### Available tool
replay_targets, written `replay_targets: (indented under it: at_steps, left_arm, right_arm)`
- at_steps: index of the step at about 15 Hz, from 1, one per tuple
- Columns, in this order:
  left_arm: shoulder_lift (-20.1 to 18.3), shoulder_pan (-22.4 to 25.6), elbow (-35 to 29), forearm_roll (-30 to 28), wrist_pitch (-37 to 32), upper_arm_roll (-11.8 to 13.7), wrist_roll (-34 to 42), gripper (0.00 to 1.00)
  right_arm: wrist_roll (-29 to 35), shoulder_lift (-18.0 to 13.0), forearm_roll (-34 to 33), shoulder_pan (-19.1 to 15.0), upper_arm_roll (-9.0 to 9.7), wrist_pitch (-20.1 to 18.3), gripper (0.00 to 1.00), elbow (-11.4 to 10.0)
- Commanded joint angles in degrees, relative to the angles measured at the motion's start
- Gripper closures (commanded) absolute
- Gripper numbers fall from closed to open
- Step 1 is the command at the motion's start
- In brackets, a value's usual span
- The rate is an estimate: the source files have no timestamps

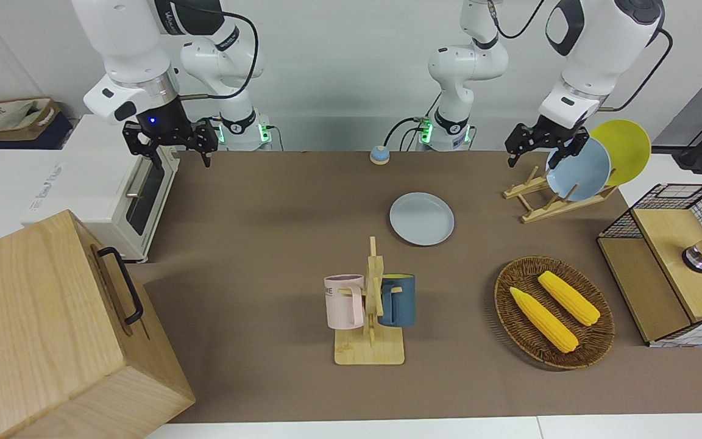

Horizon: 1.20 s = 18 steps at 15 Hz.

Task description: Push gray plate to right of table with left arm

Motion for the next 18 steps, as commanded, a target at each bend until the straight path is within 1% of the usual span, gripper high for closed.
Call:
replay_targets:
  at_steps: [1, 9, 13, 14, 17, 18]
  left_arm:
    - [-0.3, -0.2, -0.1, 1.0, -1.2, -0.1, -0.3, 0.01]
    - [-0.4, -0.4, -0.2, 0.4, -1.4, -0.4, -0.6, 0.01]
    - [-1.0, -0.4, -1.4, 0.4, -1.7, -0.7, -0.6, 0.01]
    - [-1.7, -0.5, -2.4, 0.4, -1.7, -1.4, -0.9, 0.01]
    - [-4.0, -0.8, -6.8, 0.3, -1.0, -4.1, -6.6, 0.01]
    - [-4.3, -0.8, -7.9, 0.3, -0.8, -5.0, -6.6, 0.01]
  right_arm:
    - [0.2, -0.3, 0.4, 0.0, -0.01, -0.6, 0.017, 0.1]
    - [0.2, -0.3, 0.4, 0.0, -0.01, -0.6, 0.017, 0.1]
    - [0.2, -0.3, 0.4, 0.0, -0.01, -0.6, 0.017, 0.1]
    - [0.2, -0.3, 0.4, 0.0, -0.01, -0.6, 0.017, 0.1]
    - [0.2, -0.3, 0.4, 0.0, -0.01, -0.6, 0.017, 0.1]
    - [0.2, -0.3, 0.4, 0.0, -0.01, -0.6, 0.017, 0.1]
